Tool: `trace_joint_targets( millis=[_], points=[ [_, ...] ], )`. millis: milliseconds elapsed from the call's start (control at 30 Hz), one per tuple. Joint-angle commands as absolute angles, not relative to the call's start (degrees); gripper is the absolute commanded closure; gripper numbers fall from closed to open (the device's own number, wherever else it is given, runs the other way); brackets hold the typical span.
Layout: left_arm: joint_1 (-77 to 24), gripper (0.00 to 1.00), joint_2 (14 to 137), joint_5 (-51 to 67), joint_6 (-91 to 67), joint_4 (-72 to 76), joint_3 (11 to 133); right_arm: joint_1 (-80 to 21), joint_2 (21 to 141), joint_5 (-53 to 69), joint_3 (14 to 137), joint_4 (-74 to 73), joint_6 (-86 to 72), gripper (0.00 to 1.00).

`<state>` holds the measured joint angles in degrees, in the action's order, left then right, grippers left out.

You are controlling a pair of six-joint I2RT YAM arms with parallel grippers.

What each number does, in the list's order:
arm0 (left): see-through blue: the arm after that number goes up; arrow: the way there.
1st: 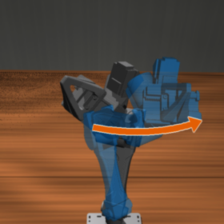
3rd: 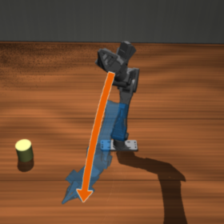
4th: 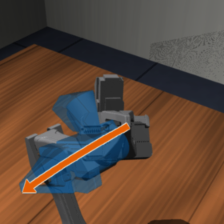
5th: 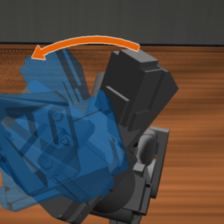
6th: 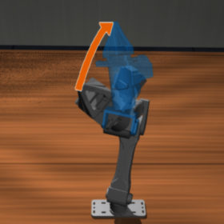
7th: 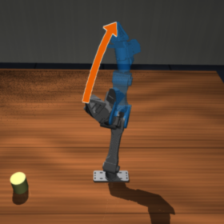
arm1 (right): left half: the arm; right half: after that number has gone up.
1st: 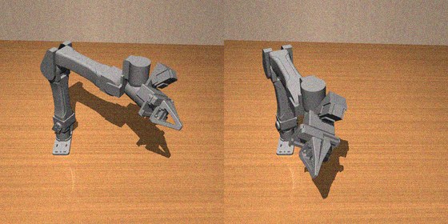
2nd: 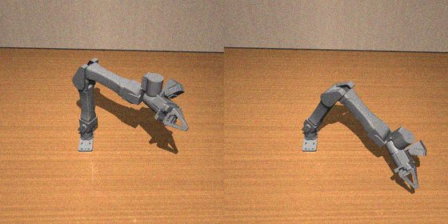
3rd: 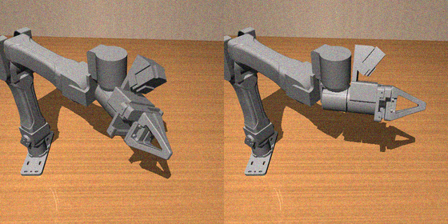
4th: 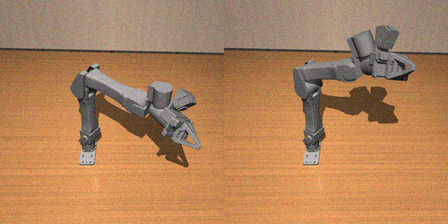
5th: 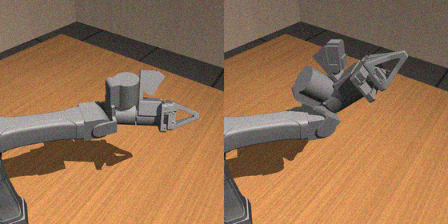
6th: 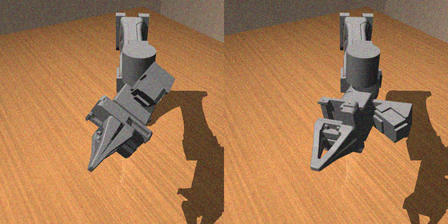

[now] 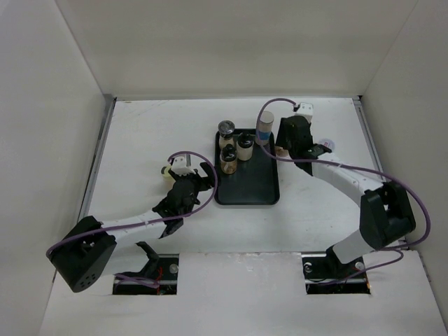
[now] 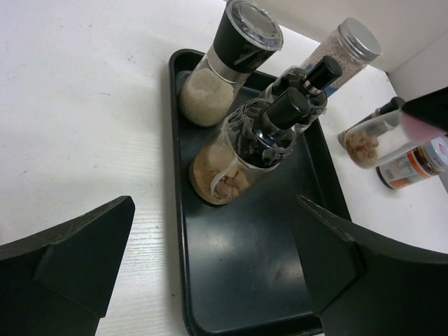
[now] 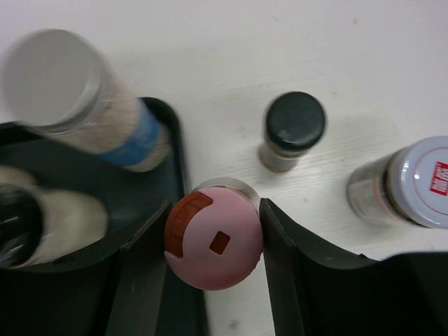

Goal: Organize the condiment bottles

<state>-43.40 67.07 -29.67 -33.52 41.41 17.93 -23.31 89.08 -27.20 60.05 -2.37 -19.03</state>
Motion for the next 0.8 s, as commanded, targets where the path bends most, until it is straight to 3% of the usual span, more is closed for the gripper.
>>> trace_joint_targets(
  millis=[0,500,600,733,767],
  points=[
    [-43.02,0.06,67.06,-28.83,-34.37,44.65,17.93,-27.63,84.64,-26.38,60.38,1.23,-18.63,0.63],
    [-42.67,0.06,67.5,-28.56,-34.8,44.74,17.93,-35.02,94.39,-24.7,61.26,2.37,-20.48,0.6],
    [-42.32,0.06,68.11,-28.65,-34.89,44.74,18.02,-35.02,94.75,-24.7,60.47,2.46,-21.36,0.49],
    [-42.49,0.06,67.94,-28.3,-34.98,44.74,18.02,-35.02,93.52,-24.79,59.59,2.46,-21.8,0.19],
    [-42.41,0.06,67.85,-28.3,-34.98,44.74,18.02,-35.02,92.99,-24.79,59.42,2.29,-21.8,0.17]
  ],
)
